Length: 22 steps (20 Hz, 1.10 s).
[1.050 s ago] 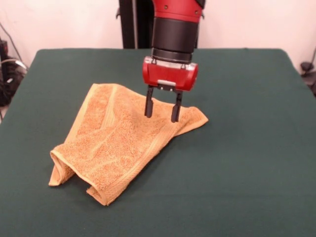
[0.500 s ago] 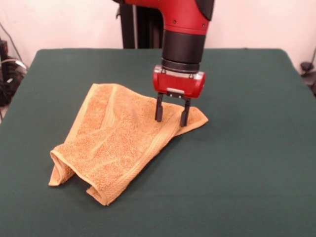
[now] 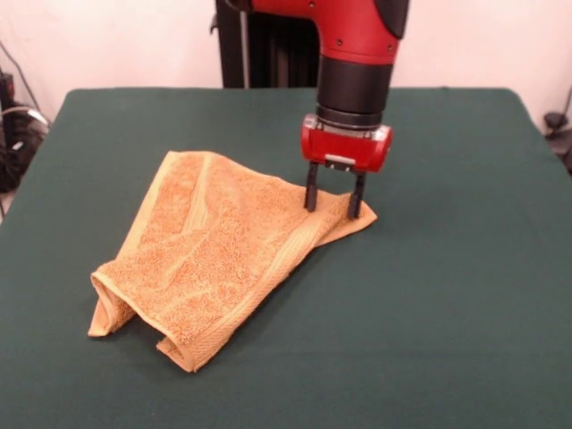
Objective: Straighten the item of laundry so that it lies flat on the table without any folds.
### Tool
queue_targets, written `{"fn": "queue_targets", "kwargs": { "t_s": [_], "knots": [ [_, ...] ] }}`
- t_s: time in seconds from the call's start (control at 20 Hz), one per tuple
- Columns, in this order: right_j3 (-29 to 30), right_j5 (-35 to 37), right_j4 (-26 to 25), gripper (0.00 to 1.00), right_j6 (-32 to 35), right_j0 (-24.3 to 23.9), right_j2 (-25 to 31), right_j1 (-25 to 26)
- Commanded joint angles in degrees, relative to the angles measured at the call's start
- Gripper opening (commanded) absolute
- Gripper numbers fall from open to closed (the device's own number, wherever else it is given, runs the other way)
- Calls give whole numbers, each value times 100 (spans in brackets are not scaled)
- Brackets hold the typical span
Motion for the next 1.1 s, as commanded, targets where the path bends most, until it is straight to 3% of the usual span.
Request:
{"fn": "queue_targets", "kwargs": {
  "t_s": [0.05, 0.3, 0.8, 1.1],
  "knots": [
    [600, -147, 675, 100, 1491, 511, 117, 13],
    [765, -240, 1016, 100, 1584, 775, 66, -5],
    [-24, -784, 458, 100, 848, -158, 735, 845],
    [-127, -871, 325, 100, 834, -316, 845, 972]
  ]
}}
